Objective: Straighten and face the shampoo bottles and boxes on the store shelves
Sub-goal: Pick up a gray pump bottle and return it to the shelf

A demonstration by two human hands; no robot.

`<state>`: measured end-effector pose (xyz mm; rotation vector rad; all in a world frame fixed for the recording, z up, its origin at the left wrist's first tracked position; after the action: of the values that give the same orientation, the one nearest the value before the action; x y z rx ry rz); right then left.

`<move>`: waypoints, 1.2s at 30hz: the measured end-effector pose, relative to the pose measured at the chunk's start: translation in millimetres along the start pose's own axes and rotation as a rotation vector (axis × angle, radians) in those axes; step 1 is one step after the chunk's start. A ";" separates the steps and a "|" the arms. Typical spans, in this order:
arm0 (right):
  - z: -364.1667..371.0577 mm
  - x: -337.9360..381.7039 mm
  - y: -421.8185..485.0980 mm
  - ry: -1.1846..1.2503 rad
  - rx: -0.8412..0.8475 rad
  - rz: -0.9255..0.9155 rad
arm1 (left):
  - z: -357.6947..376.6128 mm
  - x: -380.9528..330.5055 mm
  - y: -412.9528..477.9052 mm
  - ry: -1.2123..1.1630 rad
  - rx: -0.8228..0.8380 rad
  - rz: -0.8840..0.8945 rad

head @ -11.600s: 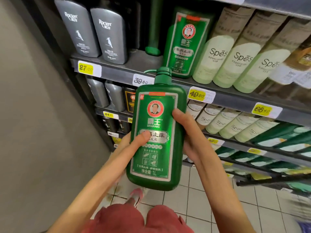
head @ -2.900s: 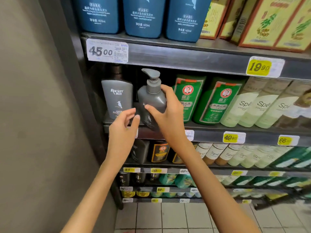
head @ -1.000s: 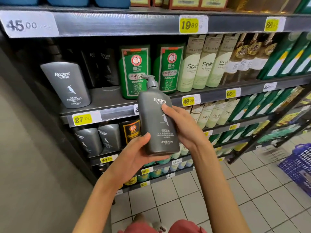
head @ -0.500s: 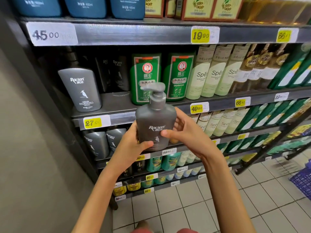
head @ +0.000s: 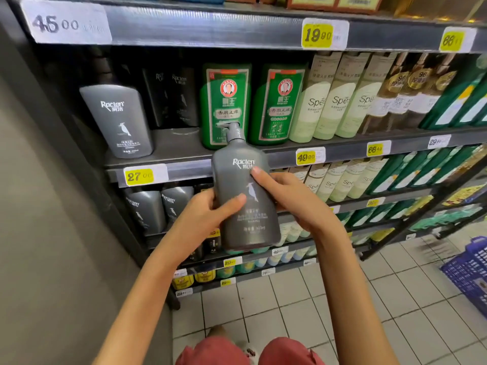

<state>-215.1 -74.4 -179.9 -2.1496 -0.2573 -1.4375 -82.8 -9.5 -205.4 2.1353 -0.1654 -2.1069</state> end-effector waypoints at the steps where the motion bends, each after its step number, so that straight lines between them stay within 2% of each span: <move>1: 0.8 -4.9 1.7 0.036 -0.006 0.078 | 5.4 1.2 -2.1 -0.073 -0.004 -0.082; 4: 2.6 -13.7 3.6 0.110 -0.027 0.192 | 14.5 5.6 -7.6 -0.196 -0.040 -0.266; 7: 1.4 -14.8 5.5 0.073 -0.040 0.194 | 16.5 4.0 -10.9 -0.209 -0.055 -0.287; 9: 5.0 -11.1 6.1 0.075 0.009 0.129 | 11.9 0.6 -12.4 -0.140 -0.091 -0.222; 13: 29.3 3.6 0.8 0.168 0.227 -0.122 | -19.0 -15.5 -13.0 0.112 -0.262 0.042; 15: 44.7 13.7 1.9 0.178 0.255 -0.229 | -37.4 -19.8 -10.3 0.154 -0.354 0.096; 18: 63.0 32.9 17.8 0.188 0.153 -0.314 | -61.4 -23.6 0.5 0.194 -0.511 0.133; 21: 74.4 45.5 43.5 0.191 -0.006 -0.280 | -77.7 -20.6 15.6 0.261 -0.613 0.132; 25: 78.7 50.7 75.6 0.218 -0.156 -0.192 | -97.0 -21.9 36.5 0.462 -0.626 0.144; 28: 77.1 58.5 88.5 0.172 -0.234 -0.226 | -103.4 -25.9 45.8 0.547 -0.680 0.186; 32: 78.3 72.1 99.4 0.162 -0.280 -0.296 | -111.5 -30.5 57.1 0.542 -0.742 0.246; 36: 84.2 77.5 107.2 0.044 -0.387 -0.365 | -119.5 -28.5 64.9 0.534 -0.817 0.296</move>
<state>-68.9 -130.1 -169.2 -2.4668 -0.3986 -1.8634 37.4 -65.9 -164.6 1.8863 0.3533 -1.0904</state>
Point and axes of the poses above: each hand's wrist, its own y-axis towards the middle knuckle, its own z-axis out of the palm, x = y × z, the point moved 6 cm from there along y, towards the middle knuckle, and after that the axes turned 12 degrees about z, right-handed, at the moved point
